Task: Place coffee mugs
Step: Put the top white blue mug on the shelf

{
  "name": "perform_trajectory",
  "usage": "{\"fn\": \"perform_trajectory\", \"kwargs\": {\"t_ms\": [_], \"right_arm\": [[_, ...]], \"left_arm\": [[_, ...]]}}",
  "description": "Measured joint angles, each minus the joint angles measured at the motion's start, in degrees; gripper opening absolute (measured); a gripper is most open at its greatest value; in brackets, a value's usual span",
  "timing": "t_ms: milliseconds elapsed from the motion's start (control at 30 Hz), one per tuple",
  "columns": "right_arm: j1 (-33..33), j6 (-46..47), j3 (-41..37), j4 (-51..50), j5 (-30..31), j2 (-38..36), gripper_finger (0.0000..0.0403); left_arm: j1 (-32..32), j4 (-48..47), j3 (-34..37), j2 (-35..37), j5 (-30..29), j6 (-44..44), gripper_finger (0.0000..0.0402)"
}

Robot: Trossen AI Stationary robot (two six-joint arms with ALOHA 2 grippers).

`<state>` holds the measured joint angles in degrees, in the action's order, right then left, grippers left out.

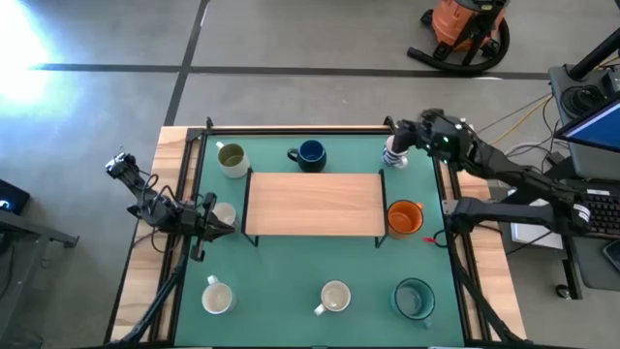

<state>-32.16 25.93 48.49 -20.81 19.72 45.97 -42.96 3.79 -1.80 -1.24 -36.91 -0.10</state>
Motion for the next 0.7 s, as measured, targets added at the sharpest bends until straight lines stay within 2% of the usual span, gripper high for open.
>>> {"fn": "perform_trajectory", "kwargs": {"t_ms": [200, 300, 600, 700], "right_arm": [[-3.6, 0.6, 7.3, -9.1, -10.2, 6.4, 0.0069], [-4.0, -0.2, 10.9, -14.1, -14.1, 10.1, 0.0084], [-4.0, 0.3, 20.2, -26.7, -14.4, 19.0, 0.0162], [-4.7, 2.6, 20.5, -27.9, -18.4, 21.1, 0.0173]], "left_arm": [[0.0, 0.0, 0.0, 0.0, 0.0, 0.0, 0.0], [0.0, 0.0, 0.0, 0.0, 0.0, 0.0, 0.0], [0.0, 0.0, 0.0, 0.0, 0.0, 0.0, 0.0], [0.0, 0.0, 0.0, 0.0, 0.0, 0.0, 0.0]]}}
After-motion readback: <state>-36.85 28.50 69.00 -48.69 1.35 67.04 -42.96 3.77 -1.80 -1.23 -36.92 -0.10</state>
